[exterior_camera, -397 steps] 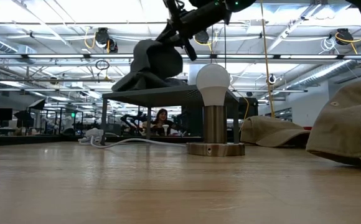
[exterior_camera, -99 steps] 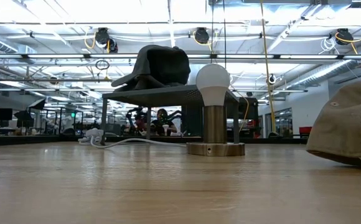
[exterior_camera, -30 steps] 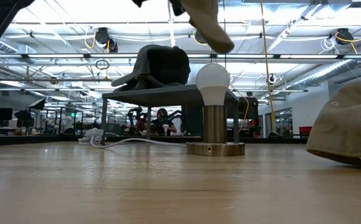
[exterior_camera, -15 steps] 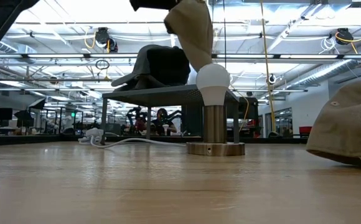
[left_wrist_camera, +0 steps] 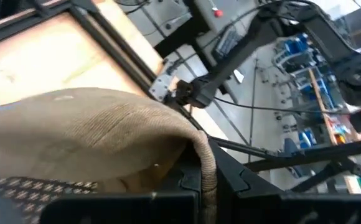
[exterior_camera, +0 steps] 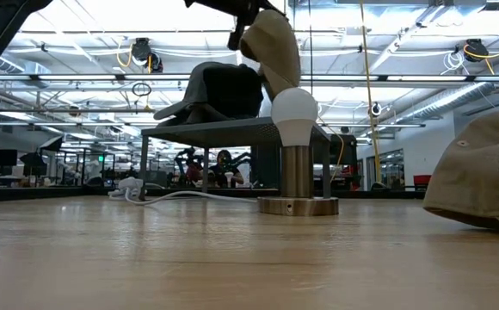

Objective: Pick & Place hat
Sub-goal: Put the top brown cap on the shelf

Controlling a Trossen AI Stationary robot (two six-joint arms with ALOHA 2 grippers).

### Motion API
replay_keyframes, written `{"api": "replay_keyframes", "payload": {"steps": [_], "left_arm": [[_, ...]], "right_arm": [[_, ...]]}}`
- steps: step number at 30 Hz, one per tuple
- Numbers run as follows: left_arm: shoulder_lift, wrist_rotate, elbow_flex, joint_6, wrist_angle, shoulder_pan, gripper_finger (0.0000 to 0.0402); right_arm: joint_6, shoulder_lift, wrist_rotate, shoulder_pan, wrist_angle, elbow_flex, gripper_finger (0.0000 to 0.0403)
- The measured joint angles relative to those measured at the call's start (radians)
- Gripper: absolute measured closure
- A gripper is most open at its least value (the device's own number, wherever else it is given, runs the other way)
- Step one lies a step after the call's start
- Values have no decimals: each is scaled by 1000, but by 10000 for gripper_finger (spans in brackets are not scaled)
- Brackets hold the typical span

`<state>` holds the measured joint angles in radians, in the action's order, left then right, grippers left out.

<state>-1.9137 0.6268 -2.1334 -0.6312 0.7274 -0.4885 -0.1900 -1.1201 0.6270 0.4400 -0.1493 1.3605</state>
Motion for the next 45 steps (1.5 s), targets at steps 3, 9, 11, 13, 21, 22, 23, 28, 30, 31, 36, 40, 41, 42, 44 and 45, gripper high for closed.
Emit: {"api": "replay_keyframes", "payload": {"steps": [3,9,11,13,21,22,23,28,30,31,36,40,41,42,44,45], "left_arm": [[0,50,0,-1,-35,19,396],[2,76,0,10,-8,44,397],[2,12,0,26,39,47,397],[2,-76,0,45,109,46,397],[2,-259,0,91,211,44,397],[2,-280,0,100,224,44,397],[2,-298,0,108,238,44,397],[2,-393,0,126,341,46,397],[2,-424,0,139,368,47,397],[2,-434,0,146,377,47,397],[2,-481,0,174,394,60,397],[1,-565,0,187,402,84,397],[1,-581,0,187,404,88,397],[1,-595,0,188,408,91,397],[1,-624,0,194,419,99,397],[1,-645,0,199,427,104,397]], "right_arm": [[-39,0,0,0,10,0,282],[-69,0,0,0,59,0,285],[-65,0,0,0,75,0,286],[-61,0,0,0,94,0,286],[-59,0,0,0,140,0,287],[-60,0,0,0,140,0,287],[-60,0,0,0,140,0,288],[-61,0,0,0,140,0,288],[-61,0,0,0,140,0,289],[-61,0,0,0,141,0,289],[-61,0,0,0,150,0,289],[-59,0,0,0,173,0,291],[-59,0,0,0,182,0,291],[-59,0,0,0,190,0,291],[-59,0,0,0,195,0,291],[-59,0,0,0,190,-2,291]]}}
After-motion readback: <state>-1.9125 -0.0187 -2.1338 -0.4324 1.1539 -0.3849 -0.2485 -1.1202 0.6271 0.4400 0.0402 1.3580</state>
